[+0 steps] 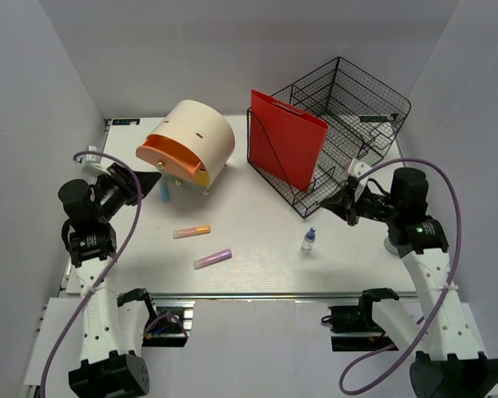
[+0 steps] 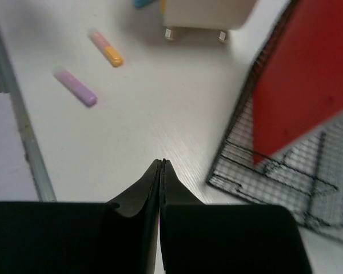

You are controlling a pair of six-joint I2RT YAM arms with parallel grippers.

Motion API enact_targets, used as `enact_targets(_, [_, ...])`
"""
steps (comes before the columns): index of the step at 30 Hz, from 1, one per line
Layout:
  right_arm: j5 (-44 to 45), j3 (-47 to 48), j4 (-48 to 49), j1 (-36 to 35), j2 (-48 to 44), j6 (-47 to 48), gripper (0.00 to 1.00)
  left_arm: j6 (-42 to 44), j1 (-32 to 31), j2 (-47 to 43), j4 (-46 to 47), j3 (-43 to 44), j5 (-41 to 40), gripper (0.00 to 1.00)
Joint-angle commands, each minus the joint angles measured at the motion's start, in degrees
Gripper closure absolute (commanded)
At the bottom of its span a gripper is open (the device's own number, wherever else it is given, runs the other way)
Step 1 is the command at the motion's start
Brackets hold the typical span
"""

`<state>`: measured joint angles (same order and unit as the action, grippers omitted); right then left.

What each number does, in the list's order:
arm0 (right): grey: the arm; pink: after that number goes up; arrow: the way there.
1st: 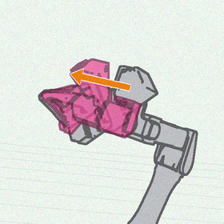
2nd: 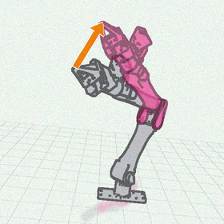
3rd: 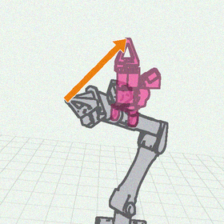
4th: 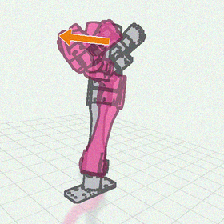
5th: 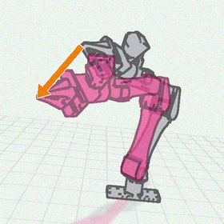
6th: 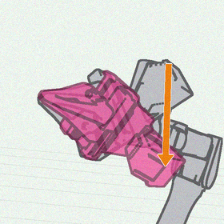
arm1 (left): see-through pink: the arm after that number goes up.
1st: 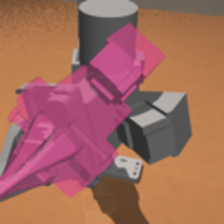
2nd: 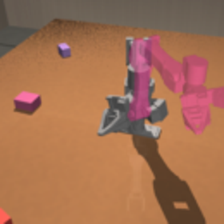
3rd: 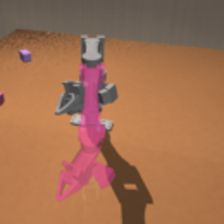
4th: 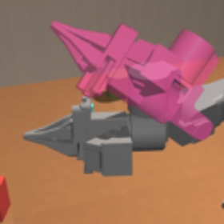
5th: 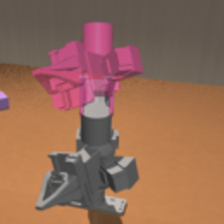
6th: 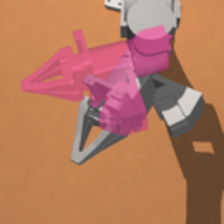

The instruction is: Organize the desk

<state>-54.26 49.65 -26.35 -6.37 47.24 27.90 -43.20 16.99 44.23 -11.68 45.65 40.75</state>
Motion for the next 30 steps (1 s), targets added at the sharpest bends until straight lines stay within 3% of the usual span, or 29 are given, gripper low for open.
enact_targets(1, [16.9, 4.7, -7.8, 0.6, -3.2, -3.5, 1.00, -0.5, -0.4, -0.7, 2.3, -2.5, 8.9, 0.74])
enact_targets(3, [28.7, 4.4, -9.2, 0.9, -6.0, -5.7, 1.00, -0.2, -0.4, -1.4, 2.4, -2.8, 10.4, 0.77])
enact_targets(4, [32.1, 4.1, -9.5, 1.1, -7.2, -6.4, 1.00, -0.1, -0.4, -1.9, 2.5, -2.8, 10.7, 0.71])
enact_targets(6, [40.5, 4.1, -11.7, 1.6, -9.4, -6.9, 1.00, 0.3, -0.9, -3.4, 1.8, -2.5, 10.8, 0.55])
enact_targets(7, [42.1, 5.2, -14.8, 1.6, -9.8, -7.0, 1.00, 0.4, -0.9, -3.9, 1.6, -2.1, 10.8, 0.35])
enact_targets(11, [51.8, 5.8, -18.8, 3.4, -11.4, -5.1, 1.00, 1.1, -2.8, -4.9, 1.6, -1.6, 10.3, 0.13])
enact_targets(19, [59.5, 0.3, -19.6, 8.8, -13.4, -1.1, 1.00, 3.9, -5.4, -2.5, -2.2, 1.7, 9.9, 0.07])
enact_targets(21, [60.3, 1.0, -20.8, 9.2, -13.1, -0.3, 0.95, 4.5, -5.4, -2.3, -2.8, 2.2, 9.4, 0.07])
enact_targets(26, [61.3, 3.8, -25.0, 10.1, -10.3, 2.7, 0.62, 5.8, -6.4, -2.4, -5.1, 3.5, 9.1, 0.06])
enact_targets(30, [59.5, 5.0, -27.7, 12.0, -5.9, 3.8, 0.48, 6.3, -6.4, -3.3, -5.7, 3.8, 8.6, 0.05])
